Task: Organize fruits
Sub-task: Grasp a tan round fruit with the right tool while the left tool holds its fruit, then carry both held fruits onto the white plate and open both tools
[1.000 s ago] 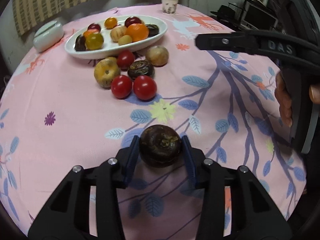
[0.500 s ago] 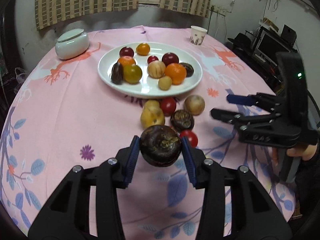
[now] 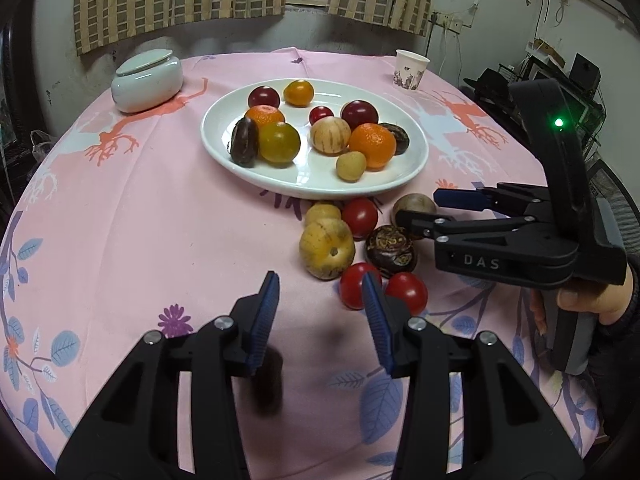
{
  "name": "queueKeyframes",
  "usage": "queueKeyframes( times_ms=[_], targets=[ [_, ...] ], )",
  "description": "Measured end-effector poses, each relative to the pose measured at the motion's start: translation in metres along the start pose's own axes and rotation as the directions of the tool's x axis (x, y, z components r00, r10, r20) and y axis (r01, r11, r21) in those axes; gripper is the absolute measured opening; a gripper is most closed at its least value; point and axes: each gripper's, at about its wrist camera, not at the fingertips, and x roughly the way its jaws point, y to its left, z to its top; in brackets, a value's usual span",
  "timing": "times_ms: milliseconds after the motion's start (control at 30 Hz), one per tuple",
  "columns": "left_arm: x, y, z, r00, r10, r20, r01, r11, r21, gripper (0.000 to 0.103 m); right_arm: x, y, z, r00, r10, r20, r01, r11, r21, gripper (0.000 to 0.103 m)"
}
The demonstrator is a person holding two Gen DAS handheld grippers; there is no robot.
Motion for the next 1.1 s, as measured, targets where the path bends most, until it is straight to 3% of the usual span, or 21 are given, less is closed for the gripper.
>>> queueKeyframes(
  times_ms=[33,67,167,267,367,467,567,667,800,867,900,967,1033,1100],
  targets=[
    [-0.001,0.001,0.000,1.000,-0.001,0.001,0.001,1.000,-0.001,0.047,0.002,0.002,0.000,1.000,-0.006,-0.007,0.005,1.000,-0.013,0.052],
    [-0.003,0.002,-0.001,1.000,0.000,0.003,0.000,1.000,-0.001,0.049,0.006,0.004,0.000,1.000,-0.001,-0.020,0.001,1.000,-0.019,0.040],
    [-0.013,0.011,-0.003,1.000,-0.001,0.009,0.001,1.000,-0.004,0.055,0.004,0.003,-0.001,1.000,0.001,-0.018,-0.001,0.999,-0.033,0.040],
    [-0.023,0.035,-0.005,0.999,-0.040,-0.005,0.040,0.997,-0.067,0.060,-0.001,-0.008,-0.004,0.999,0.043,-0.022,-0.043,0.999,0.000,0.040],
    [-0.034,0.064,-0.008,1.000,-0.012,0.005,0.012,0.992,-0.127,0.063,-0.019,-0.020,-0.009,0.999,0.047,0.011,-0.047,0.999,0.024,0.040],
    [-0.037,0.081,-0.014,0.999,0.035,-0.009,-0.036,0.991,-0.128,0.064,-0.038,-0.032,-0.018,0.998,0.048,0.044,-0.050,0.997,0.052,0.040],
    [-0.034,0.083,-0.024,0.998,-0.002,-0.055,-0.006,0.990,-0.138,0.064,-0.048,-0.039,-0.027,0.997,0.057,0.056,-0.061,0.996,0.071,0.040],
    [-0.030,0.069,-0.037,0.997,0.016,-0.076,-0.022,0.997,-0.081,0.064,-0.052,-0.041,-0.032,0.996,0.065,0.063,-0.070,0.995,0.074,0.040],
    [-0.016,0.060,-0.051,0.992,0.020,-0.127,-0.029,0.997,-0.072,0.063,-0.053,-0.037,-0.034,0.995,0.078,0.068,-0.082,0.995,0.064,0.040],
    [-0.013,0.053,-0.057,0.991,0.068,-0.118,-0.073,0.997,-0.037,0.056,-0.054,-0.034,-0.034,0.994,0.080,0.072,-0.084,0.995,0.055,0.040],
    [-0.012,0.049,-0.057,0.988,0.095,-0.118,-0.096,0.995,-0.007,0.044,-0.055,-0.033,-0.034,0.994,0.085,0.073,-0.089,0.995,0.053,0.040],
    [-0.011,0.045,-0.055,0.985,0.116,-0.130,-0.115,0.993,0.014,0.043,-0.057,-0.032,-0.034,0.993,0.087,0.075,-0.091,0.994,0.052,0.040],
    [-0.014,0.046,-0.049,0.986,0.083,-0.142,-0.085,0.996,-0.010,0.043,-0.060,-0.032,-0.033,0.993,0.087,0.084,-0.092,0.995,0.051,0.040],
    [-0.022,0.041,-0.039,0.990,0.098,-0.102,-0.097,0.995,0.018,0.043,-0.064,-0.032,-0.032,0.992,0.090,0.091,-0.094,0.994,0.048,0.040]
  ],
)
